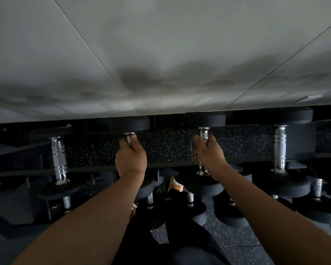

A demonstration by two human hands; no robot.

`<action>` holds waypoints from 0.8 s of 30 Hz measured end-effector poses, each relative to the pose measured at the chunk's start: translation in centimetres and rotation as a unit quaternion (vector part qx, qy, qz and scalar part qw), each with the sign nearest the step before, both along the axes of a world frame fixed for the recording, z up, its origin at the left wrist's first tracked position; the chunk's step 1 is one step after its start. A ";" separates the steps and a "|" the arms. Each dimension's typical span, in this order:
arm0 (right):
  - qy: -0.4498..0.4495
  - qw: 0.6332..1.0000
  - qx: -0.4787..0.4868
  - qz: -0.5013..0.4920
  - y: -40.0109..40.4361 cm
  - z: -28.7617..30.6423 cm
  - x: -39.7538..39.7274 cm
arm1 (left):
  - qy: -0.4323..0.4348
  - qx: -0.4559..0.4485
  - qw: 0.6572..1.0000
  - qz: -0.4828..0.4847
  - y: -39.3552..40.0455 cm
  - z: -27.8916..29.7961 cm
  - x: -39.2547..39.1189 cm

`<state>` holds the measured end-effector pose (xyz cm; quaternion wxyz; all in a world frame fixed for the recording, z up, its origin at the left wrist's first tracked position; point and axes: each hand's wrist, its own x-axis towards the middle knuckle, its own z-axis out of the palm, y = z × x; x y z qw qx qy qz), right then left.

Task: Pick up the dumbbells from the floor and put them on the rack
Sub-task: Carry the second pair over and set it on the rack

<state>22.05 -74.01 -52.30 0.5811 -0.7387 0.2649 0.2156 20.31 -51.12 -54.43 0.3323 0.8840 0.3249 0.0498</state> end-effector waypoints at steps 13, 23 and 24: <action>-0.004 0.999 -0.045 0.024 0.1 -0.1 -0.3 | 0.022 -0.010 1.000 -0.003 -0.1 0.6 0.1; 0.032 0.979 -0.180 0.091 1.7 1.5 -1.7 | 0.118 -0.073 0.984 -0.110 1.3 2.1 -0.9; 0.042 0.977 -0.183 0.099 1.7 1.6 -2.1 | 0.127 -0.066 0.982 -0.123 1.4 2.3 -1.3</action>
